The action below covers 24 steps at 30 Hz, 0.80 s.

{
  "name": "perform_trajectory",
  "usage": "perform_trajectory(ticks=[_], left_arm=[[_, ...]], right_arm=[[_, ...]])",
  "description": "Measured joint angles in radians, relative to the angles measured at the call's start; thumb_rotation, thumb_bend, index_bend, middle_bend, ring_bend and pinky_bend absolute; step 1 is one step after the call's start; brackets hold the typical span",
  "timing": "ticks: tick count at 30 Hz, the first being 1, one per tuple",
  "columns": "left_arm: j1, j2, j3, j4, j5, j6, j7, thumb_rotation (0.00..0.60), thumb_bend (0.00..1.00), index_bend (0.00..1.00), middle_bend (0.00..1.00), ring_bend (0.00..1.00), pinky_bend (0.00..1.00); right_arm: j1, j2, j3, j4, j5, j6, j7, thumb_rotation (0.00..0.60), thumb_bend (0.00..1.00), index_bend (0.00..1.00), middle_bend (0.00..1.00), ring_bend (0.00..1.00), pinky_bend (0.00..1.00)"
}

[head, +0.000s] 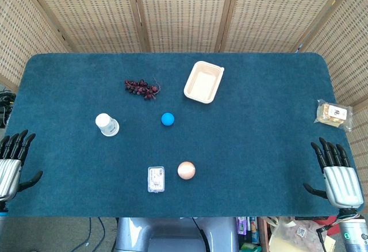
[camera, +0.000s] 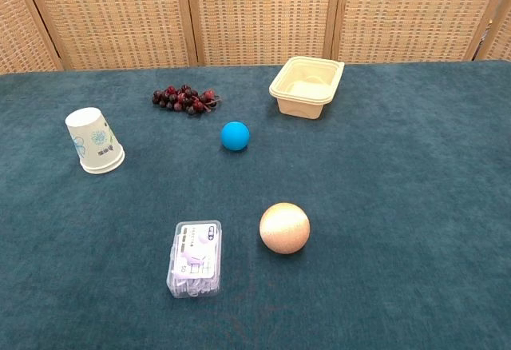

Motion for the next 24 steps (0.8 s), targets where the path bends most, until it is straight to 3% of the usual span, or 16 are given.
perform_trajectory(ticks=[24], left_arm=[[-0.01, -0.009, 0.0, 0.001, 0.012, -0.006, 0.007, 0.6, 0.26, 0.0, 0.0, 0.0, 0.0]], right_arm=[[0.004, -0.009, -0.004, 0.001, 0.001, -0.013, -0.017, 0.6, 0.09, 0.0, 0.0, 0.0, 0.0]])
